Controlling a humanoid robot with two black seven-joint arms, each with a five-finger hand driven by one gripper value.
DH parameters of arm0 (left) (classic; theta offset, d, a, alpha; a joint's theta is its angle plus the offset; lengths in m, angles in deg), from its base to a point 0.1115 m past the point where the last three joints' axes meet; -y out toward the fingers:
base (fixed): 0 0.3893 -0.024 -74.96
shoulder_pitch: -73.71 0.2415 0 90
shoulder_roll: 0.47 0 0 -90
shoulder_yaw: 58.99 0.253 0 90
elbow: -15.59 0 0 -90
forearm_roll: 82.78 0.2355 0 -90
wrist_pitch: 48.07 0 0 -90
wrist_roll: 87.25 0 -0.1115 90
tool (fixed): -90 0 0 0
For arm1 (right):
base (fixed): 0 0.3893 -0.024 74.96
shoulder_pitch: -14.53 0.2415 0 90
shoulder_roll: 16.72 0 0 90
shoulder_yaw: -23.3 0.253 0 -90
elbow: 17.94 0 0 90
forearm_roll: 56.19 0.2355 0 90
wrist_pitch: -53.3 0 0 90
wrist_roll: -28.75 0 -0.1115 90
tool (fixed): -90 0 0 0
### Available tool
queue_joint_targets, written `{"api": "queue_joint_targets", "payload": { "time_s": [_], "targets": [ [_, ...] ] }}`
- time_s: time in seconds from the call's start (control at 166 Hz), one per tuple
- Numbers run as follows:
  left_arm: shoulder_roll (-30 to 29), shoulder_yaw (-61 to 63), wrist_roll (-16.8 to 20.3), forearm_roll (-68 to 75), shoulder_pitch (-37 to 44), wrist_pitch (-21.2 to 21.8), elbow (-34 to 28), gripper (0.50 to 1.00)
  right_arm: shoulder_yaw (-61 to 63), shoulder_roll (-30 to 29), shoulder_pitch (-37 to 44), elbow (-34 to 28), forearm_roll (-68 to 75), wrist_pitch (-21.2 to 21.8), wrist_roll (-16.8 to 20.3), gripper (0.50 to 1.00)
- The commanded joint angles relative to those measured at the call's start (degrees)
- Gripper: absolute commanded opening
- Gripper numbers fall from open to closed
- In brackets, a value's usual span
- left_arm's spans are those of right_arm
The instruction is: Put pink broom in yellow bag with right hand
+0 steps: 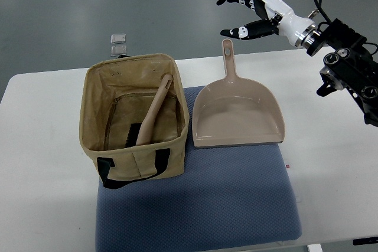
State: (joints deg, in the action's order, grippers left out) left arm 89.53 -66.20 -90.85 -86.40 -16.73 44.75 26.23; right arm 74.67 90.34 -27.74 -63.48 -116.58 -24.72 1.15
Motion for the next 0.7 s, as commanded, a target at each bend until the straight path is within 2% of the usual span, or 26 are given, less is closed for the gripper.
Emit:
{"api": "queue_joint_targets", "payload": {
  "time_s": [0.0, 0.193, 0.447, 0.561, 0.694],
  "targets": [
    [0.0, 0.0, 0.0, 0.02, 0.0, 0.0, 0.0, 1.0, 0.31, -0.01, -1.6, 3.79, 9.41, -2.31, -0.09, 0.907],
    [0.0, 0.0, 0.0, 0.02, 0.0, 0.0, 0.0, 1.0, -0.04, -0.8, -2.12, 11.7, 24.88, -2.49, 0.27, 0.913],
    [0.0, 0.0, 0.0, 0.02, 0.0, 0.0, 0.0, 1.0, -0.13, -1.15, -2.92, 12.41, 40.09, -2.05, 6.86, 0.913],
    [0.0, 0.0, 0.0, 0.02, 0.0, 0.0, 0.0, 1.0, -0.13, -1.32, -3.53, 12.41, 46.6, -1.96, 7.3, 0.913],
    [0.0, 0.0, 0.0, 0.02, 0.0, 0.0, 0.0, 1.0, -0.22, -4.49, -3.97, 12.5, 48.27, -2.58, 6.59, 0.93]
  ]
}}
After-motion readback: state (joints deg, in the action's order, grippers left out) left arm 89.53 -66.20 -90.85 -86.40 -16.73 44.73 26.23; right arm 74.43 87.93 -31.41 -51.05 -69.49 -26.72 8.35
